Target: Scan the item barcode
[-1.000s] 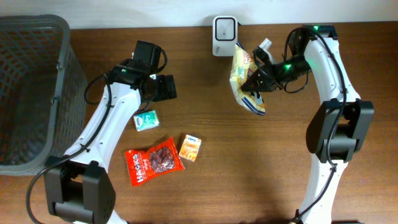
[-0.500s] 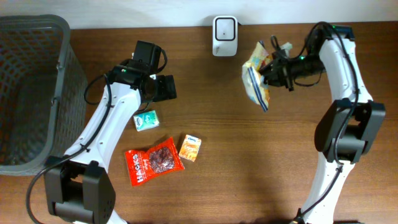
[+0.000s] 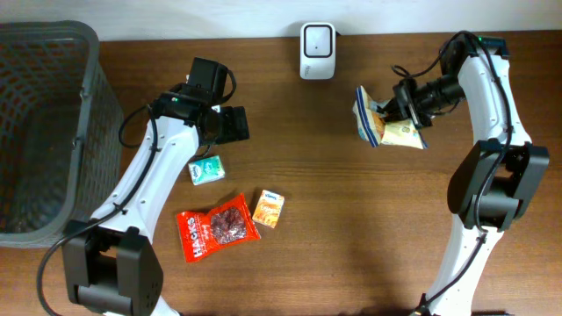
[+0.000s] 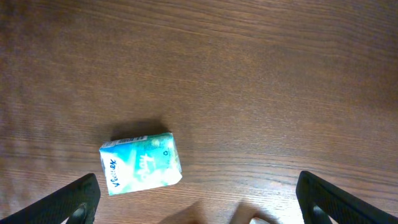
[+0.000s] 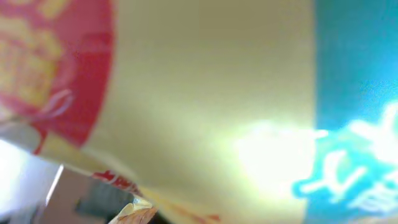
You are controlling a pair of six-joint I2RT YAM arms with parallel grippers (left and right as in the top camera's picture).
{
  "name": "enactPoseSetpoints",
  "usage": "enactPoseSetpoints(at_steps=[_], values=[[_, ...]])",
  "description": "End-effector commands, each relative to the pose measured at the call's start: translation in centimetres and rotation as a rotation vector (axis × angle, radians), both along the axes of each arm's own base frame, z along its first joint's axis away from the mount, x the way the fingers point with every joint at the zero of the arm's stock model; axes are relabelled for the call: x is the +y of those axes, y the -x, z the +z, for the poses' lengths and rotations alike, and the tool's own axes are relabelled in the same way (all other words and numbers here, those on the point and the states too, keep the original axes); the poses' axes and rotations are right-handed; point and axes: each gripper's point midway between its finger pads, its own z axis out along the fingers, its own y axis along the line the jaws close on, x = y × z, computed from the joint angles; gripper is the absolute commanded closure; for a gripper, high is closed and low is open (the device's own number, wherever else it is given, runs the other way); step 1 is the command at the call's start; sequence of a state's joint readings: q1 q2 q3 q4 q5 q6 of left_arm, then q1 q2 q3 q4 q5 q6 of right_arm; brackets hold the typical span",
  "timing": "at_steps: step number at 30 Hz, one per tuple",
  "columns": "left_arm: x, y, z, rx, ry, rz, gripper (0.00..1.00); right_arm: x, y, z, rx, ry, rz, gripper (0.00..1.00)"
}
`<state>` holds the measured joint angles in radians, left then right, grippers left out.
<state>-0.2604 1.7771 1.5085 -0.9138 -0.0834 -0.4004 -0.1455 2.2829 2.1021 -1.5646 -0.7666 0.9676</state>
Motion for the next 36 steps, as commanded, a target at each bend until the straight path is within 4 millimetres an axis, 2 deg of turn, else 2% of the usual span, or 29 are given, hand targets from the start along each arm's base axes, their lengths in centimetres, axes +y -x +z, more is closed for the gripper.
enactPoseSetpoints(at_steps=[1,6,12,16,18,21,23,28,32,36], values=[[0.3,0.1,0.1,-0.004,-0.014,-0.004,0.01,-2.6,0.4,-1.4,0.096,0.198,-0.078,0.96],[0.3,0.1,0.1,-0.005,-0.014,-0.004,0.01,-5.1,1.4,-2.8,0.142,0.39,-0.069,0.96],[0.3,0.1,0.1,-0.005,-0.014,-0.004,0.01,-8.4,2.6,-3.3,0.183,0.674,-0.054,0.96],[0.3,0.1,0.1,-0.005,-0.014,-0.003,0.01,-11.6,4.4,-2.2,0.258,0.981,-0.072,0.96],[0.3,0.1,0.1,-0.005,-0.013,-0.003,0.01,-12.8,4.4,-0.9,0.223,1.158,-0.009,0.96],[0.3,0.1,0.1,-0.005,-0.013,-0.003,0.01,-12.8,3.8,0.3,0.168,1.288,0.051,0.96],[0.3,0.1,0.1,-0.005,-0.013,-0.003,0.01,-12.1,3.3,1.0,0.126,1.366,0.094,0.96],[0.3,0.1,0.1,-0.005,-0.012,-0.004,0.01,-10.3,2.8,1.4,0.079,1.418,0.108,0.96],[-0.1,0.2,0.1,0.001,0.011,-0.013,0.01,-9.6,2.8,1.2,0.076,1.397,0.125,0.96],[-0.1,0.2,0.1,0.001,0.011,-0.013,0.01,-8.1,2.4,0.1,0.039,1.28,0.275,0.96]])
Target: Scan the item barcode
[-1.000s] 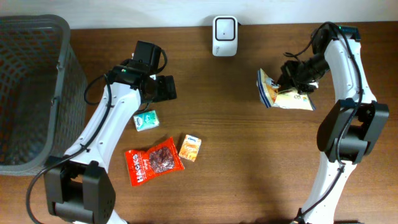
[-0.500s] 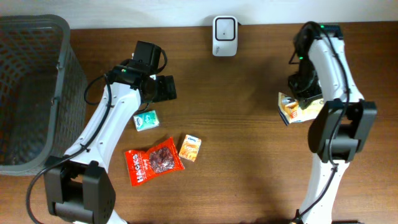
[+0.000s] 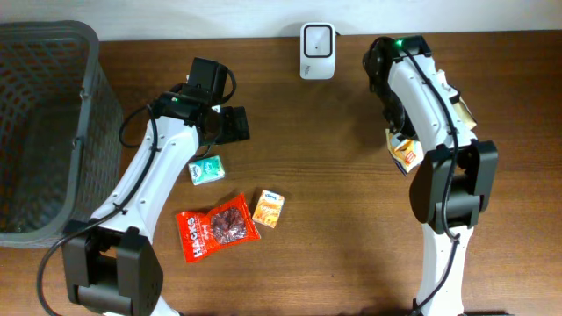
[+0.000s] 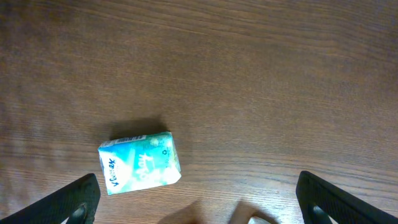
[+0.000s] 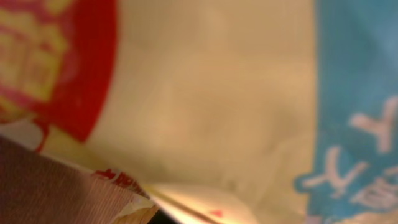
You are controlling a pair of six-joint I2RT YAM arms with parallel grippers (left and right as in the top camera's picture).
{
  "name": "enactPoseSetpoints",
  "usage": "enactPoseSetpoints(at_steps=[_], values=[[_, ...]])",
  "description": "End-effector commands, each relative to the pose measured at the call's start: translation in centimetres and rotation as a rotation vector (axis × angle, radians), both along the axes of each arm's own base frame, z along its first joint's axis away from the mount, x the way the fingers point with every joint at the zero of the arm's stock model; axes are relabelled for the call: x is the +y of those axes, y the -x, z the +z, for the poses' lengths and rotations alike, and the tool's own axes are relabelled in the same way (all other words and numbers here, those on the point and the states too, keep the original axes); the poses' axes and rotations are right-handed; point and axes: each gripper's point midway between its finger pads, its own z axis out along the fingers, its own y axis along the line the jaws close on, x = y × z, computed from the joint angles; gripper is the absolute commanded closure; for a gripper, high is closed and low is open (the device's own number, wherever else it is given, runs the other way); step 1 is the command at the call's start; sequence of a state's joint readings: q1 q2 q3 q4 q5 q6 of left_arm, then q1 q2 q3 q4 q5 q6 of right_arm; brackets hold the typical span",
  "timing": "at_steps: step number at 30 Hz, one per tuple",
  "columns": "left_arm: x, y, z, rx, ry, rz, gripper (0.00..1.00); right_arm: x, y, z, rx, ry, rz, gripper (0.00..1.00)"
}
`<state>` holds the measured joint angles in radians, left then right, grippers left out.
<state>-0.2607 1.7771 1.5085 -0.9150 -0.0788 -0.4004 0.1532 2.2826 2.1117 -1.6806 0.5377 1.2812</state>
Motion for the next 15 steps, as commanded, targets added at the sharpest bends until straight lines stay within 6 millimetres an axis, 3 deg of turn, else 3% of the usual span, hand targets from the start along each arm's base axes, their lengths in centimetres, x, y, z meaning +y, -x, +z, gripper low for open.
enactPoseSetpoints(at_steps=[1,5,9,15], values=[[0.0,0.1,0.1,-0.001,0.007,-0.011,0.01,1.5,-1.0,1.1,-0.008,-0.133,0.133,0.96],[0.0,0.2,0.1,0.0,0.007,-0.012,0.01,6.4,-2.5,-1.3,0.051,-0.448,0.407,0.96],[0.0,0.3,0.0,0.008,0.005,-0.011,0.01,9.7,-2.4,-2.2,0.072,-0.65,0.532,0.96],[0.1,0.5,0.0,0.014,0.003,-0.012,0.01,16.8,-1.7,-0.6,0.031,-1.09,0.911,0.96]])
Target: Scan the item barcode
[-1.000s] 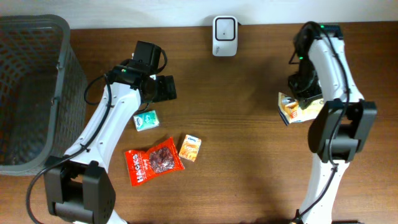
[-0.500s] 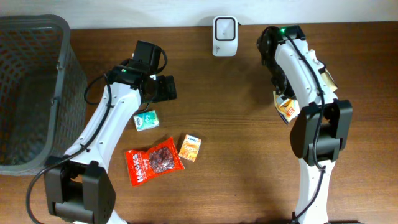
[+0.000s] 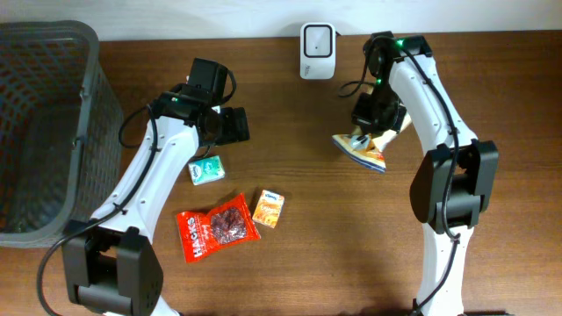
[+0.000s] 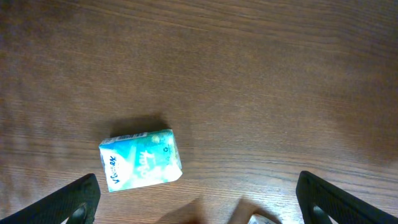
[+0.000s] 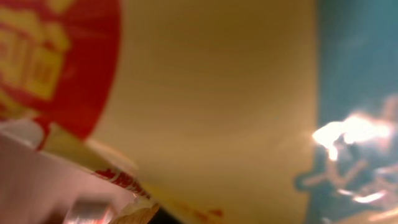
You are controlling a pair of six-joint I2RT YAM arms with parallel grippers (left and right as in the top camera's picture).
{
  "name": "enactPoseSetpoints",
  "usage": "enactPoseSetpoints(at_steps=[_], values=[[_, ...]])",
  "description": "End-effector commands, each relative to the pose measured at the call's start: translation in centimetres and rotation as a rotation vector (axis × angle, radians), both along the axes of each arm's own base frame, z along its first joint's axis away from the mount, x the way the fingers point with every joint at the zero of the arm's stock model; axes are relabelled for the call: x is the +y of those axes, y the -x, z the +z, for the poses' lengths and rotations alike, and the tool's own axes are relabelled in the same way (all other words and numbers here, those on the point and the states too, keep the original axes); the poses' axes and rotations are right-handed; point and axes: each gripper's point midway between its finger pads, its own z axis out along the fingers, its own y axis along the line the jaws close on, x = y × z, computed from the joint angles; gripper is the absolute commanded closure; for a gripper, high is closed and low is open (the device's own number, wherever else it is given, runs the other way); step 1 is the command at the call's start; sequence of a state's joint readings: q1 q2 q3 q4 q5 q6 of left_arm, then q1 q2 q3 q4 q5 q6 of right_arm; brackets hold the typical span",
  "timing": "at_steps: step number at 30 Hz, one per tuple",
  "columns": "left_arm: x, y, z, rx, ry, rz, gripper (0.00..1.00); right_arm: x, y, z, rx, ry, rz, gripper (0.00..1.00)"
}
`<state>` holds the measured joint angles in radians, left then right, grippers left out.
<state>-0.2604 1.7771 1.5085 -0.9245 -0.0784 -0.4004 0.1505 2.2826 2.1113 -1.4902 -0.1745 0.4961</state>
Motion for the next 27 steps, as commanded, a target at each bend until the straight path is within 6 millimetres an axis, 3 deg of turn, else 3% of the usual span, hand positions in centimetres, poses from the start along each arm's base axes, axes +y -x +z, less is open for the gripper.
enactPoseSetpoints(at_steps=[1,14,22,27], values=[[0.0,0.2,0.1,0.004,0.006,-0.012,0.01,5.7,0.6,2.9,-0.068,-0.391,0.266,0.96],[0.0,0.3,0.0,0.005,0.005,-0.012,0.01,9.9,1.1,6.7,-0.068,-0.732,0.221,0.96],[0.0,0.6,-0.1,0.02,0.005,-0.013,0.01,8.3,0.9,7.4,-0.111,-0.788,0.256,0.96],[-0.1,0.2,0.1,0.005,0.008,-0.013,0.01,7.5,2.1,8.2,-0.249,-0.866,0.529,0.96]])
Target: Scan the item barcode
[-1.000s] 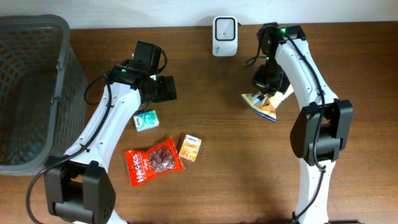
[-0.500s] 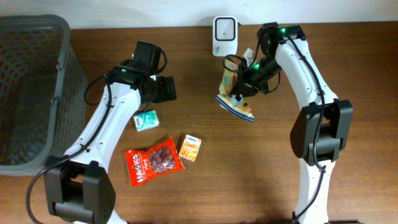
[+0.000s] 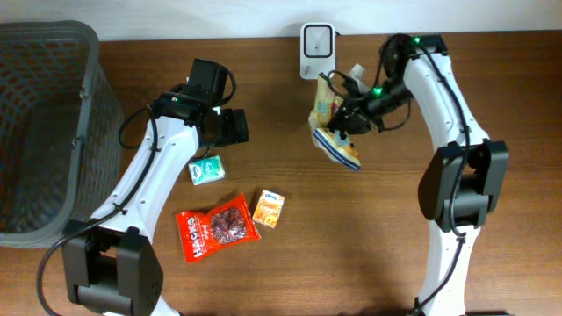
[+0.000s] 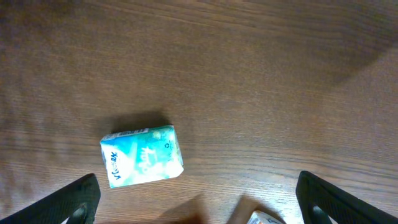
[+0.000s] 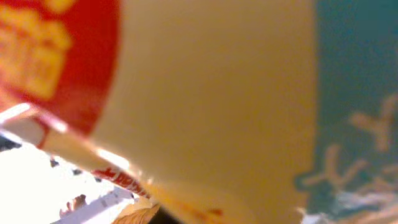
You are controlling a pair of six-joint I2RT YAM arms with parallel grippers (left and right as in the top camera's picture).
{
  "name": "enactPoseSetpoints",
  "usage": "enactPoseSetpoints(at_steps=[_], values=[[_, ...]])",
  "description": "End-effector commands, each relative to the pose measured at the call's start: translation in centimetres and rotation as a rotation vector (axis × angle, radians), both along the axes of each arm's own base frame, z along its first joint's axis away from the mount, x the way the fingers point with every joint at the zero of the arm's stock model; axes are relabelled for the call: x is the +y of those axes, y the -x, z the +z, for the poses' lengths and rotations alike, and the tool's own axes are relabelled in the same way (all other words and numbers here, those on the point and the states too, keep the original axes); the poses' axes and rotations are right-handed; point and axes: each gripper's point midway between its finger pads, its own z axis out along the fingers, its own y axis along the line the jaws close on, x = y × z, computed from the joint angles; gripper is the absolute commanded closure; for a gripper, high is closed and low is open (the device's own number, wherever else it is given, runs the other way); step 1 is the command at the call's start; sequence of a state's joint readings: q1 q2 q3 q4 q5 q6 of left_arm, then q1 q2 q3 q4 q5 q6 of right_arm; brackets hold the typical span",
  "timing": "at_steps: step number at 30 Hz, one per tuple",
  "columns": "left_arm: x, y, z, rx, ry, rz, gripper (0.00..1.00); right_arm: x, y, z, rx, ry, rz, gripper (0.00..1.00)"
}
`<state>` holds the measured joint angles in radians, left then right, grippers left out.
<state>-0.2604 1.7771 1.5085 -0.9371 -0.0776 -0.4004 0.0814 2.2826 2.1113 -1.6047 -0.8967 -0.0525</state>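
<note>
A white barcode scanner point(image 3: 317, 39) stands at the table's back edge. Just in front of it my right gripper point(image 3: 354, 111) is shut on a yellow, red and blue snack bag point(image 3: 335, 125), held tilted above the table. That snack bag point(image 5: 211, 93) fills the right wrist view and hides the fingers. My left gripper point(image 3: 230, 125) hangs open over the table left of centre, its fingers point(image 4: 74, 202) wide apart. A teal tissue pack point(image 4: 142, 164) lies on the wood below it, untouched.
A dark mesh basket point(image 3: 83, 96) takes up the far left. The tissue pack point(image 3: 206, 169), a red snack pouch point(image 3: 215, 230) and a small orange packet point(image 3: 269, 208) lie left of centre. The table's back edge runs just behind the scanner.
My right gripper has moved left and towards the back with the snack bag, which now hangs closer to the scanner's front. The left arm has not moved.
My right gripper held the snack bag in the air well to the right of the scanner. Then the bag was lower and farther right, under the arm. After that it was below and right of the scanner, and now just in front of it. The left arm stayed put.
</note>
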Motion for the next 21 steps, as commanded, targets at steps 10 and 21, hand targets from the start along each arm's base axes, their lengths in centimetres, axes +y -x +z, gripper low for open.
enactPoseSetpoints(at_steps=[10,21], values=[[-0.1,-0.1,0.2,-0.012,0.008,-0.011,0.01,-1.7,1.4,0.4,-0.434,-0.081,0.406,0.96],[-0.1,-0.3,0.3,-0.022,0.01,-0.011,0.01,-3.2,-3.4,-2.0,-0.344,0.161,0.149,0.96]])
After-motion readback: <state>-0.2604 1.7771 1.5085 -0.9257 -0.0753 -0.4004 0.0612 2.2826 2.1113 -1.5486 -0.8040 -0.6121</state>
